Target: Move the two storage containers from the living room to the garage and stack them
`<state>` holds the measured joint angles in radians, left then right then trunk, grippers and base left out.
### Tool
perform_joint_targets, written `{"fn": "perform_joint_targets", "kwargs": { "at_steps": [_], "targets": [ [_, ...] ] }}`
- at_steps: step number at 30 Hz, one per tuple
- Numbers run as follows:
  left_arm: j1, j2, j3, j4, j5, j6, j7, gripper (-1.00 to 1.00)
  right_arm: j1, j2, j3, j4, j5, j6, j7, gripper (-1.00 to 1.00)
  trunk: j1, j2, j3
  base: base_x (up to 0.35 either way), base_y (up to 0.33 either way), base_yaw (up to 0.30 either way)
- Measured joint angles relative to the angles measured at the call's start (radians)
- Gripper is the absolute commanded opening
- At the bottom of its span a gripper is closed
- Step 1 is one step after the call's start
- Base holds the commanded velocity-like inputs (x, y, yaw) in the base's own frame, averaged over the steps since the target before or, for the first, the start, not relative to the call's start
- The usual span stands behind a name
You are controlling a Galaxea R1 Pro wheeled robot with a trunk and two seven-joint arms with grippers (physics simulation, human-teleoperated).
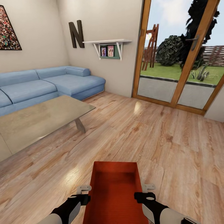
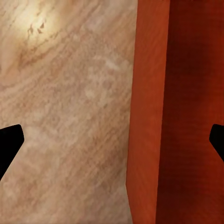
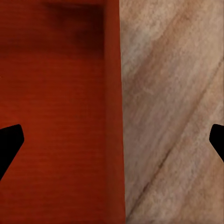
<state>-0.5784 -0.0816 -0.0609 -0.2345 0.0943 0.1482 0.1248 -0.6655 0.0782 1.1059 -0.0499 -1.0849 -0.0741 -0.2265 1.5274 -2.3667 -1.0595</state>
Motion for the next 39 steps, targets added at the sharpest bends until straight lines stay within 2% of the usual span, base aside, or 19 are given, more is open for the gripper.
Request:
{"fn": "perform_joint_targets", "kwargs": {
  "at_steps": [10,26,31,39],
  "targets": [
    [0.0,0.0,0.0,0.0,0.0,-0.001,0.0,1.0,0.0,0.0,-0.001,0.0,0.0,0.002,-0.006,1.0,0.0,0.0,0.0,0.0,0.0,-0.168],
    [0.0,0.001,-0.001,0.0,0.0,-0.002,0.0,1.0,0.0,0.002,0.002,0.0,0.001,0.002,-0.001,1.0,0.0,0.0,0.0,0.0,0.0,-0.008],
    [0.0,0.001,-0.001,0.0,0.0,-0.002,0.0,1.0,0.0,0.016,0.011,-0.001,0.006,0.001,0.003,1.0,0.0,0.0,0.0,0.0,0.0,0.0],
    [0.0,0.001,-0.001,0.0,0.0,-0.003,0.0,1.0,0.0,0.019,0.011,-0.001,0.006,0.0,0.003,1.0,0.0,0.0,0.0,0.0,0.0,0.0]
  ]
}}
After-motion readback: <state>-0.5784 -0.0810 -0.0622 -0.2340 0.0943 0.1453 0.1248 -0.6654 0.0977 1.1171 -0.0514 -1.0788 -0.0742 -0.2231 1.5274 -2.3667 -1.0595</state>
